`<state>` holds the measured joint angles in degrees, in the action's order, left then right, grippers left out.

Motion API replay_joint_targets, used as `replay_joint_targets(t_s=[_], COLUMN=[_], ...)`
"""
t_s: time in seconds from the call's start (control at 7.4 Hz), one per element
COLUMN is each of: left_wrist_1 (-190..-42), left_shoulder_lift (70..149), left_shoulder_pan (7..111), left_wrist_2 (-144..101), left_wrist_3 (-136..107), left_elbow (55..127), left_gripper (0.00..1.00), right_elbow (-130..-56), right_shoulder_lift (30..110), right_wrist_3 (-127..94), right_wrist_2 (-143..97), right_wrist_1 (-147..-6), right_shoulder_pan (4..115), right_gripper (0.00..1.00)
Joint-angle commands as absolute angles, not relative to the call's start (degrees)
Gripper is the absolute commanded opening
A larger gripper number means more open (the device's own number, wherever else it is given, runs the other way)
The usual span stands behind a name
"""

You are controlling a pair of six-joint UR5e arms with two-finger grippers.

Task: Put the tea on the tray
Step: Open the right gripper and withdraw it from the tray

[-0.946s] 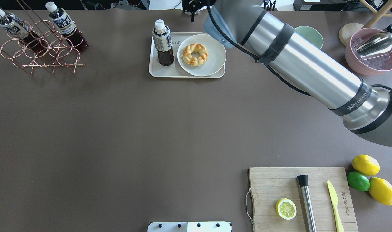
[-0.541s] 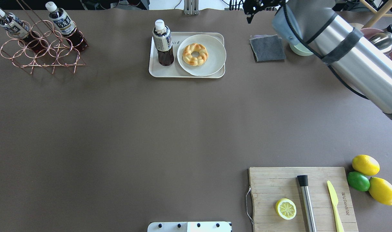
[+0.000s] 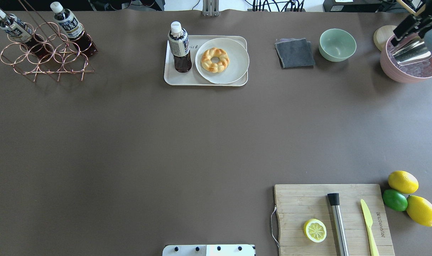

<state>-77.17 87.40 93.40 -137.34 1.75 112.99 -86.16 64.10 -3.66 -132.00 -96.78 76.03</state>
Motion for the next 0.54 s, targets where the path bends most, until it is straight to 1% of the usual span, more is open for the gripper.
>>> replay_joint_targets(t_s=[0.0, 0.41], left_wrist_1=[-77.17, -77.52], left_shoulder_lift=[87.63, 86.93], left_shoulder_pan=[93.25, 93.16], left_wrist_2=[-137.29, -137.2], left_wrist_3=[1.67, 1.93], left_elbow=[113.03, 113.12], left_gripper=[0.97, 0.97], right_elbow=[-92.97, -92.02], right_shoulder_lift=[78.62, 83.05], right_wrist_3=[2.7, 11.06], right_wrist_2=[-132.1, -132.1], right_wrist_1=[-96.68, -96.77], right_shoulder_pan=[80.93, 86.73], right_gripper=[1.0, 1.0])
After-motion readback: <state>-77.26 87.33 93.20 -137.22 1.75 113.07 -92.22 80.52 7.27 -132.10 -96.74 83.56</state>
